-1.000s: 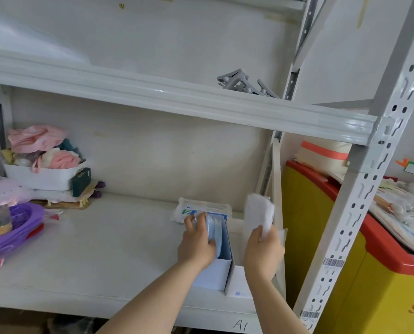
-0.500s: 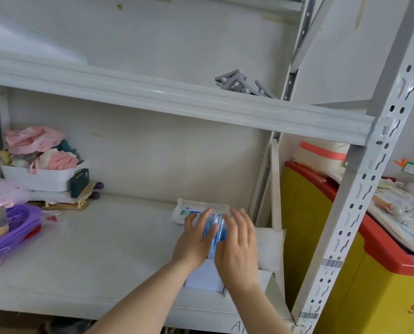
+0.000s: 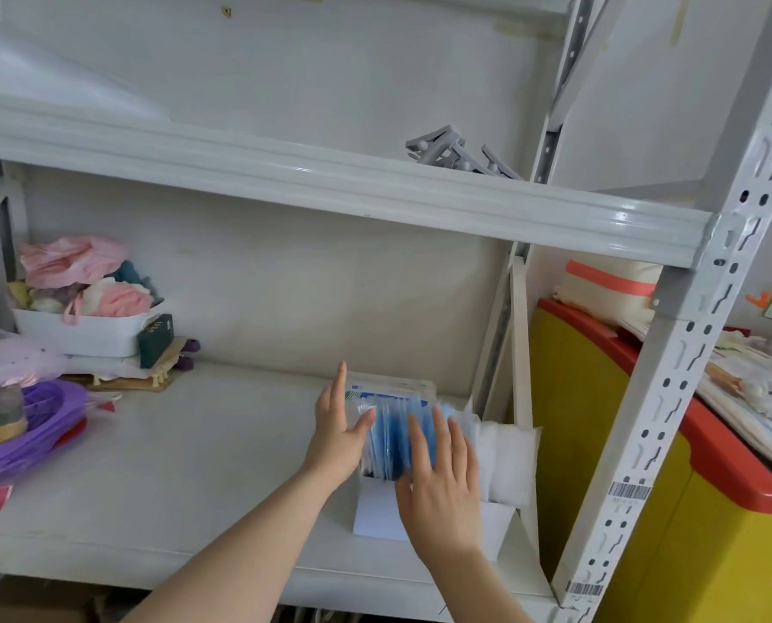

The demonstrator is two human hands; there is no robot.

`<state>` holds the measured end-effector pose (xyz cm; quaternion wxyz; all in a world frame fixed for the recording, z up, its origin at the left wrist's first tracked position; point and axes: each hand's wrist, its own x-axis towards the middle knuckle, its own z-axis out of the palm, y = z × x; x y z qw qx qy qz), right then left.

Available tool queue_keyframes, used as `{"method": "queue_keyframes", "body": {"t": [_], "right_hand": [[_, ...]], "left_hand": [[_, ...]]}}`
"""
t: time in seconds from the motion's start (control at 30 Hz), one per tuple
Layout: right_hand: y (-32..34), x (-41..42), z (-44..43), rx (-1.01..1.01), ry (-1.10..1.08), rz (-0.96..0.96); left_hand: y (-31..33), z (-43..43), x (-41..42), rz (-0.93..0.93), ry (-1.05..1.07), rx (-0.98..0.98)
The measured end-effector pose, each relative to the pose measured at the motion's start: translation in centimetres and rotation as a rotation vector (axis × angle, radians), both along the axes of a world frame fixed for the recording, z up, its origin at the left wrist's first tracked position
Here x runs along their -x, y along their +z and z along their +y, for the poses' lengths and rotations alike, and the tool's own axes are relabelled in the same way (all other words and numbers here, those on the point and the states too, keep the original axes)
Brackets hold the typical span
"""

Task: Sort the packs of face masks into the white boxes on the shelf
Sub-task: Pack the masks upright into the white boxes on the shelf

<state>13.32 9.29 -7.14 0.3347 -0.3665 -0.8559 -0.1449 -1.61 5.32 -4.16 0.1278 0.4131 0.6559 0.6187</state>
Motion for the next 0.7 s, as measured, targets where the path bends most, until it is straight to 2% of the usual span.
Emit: {"method": "queue_keyframes", "body": {"t": [0.1, 0.2, 0.4, 0.53, 0.7], "right_hand": [[0.1, -0.4, 0.6, -0.079, 0.057, -0.116], [-0.4, -1.0, 1.4, -0.078, 0.048, -0.206], [-0.2, -2.0, 1.6, -0.028, -0.038, -0.093], [0.4, -0.6, 0.9, 0.051, -0.126, 0.015], [0.2, 0.7, 1.2, 0.082, -0.134, 0.129]], "left_hand": [[-0.3, -0.1, 0.1, -0.211, 0.062, -0.023], [-0.6, -0.2, 0.2, -0.253, 0.068, -0.009], [-0.1, -0.4, -0.2, -0.276, -0.046, 0.045], [-0.3, -0.1, -0.6, -0.26, -0.011, 0.087], [-0.3, -0.4, -0.8, -0.294, 0.013, 0.101]]}}
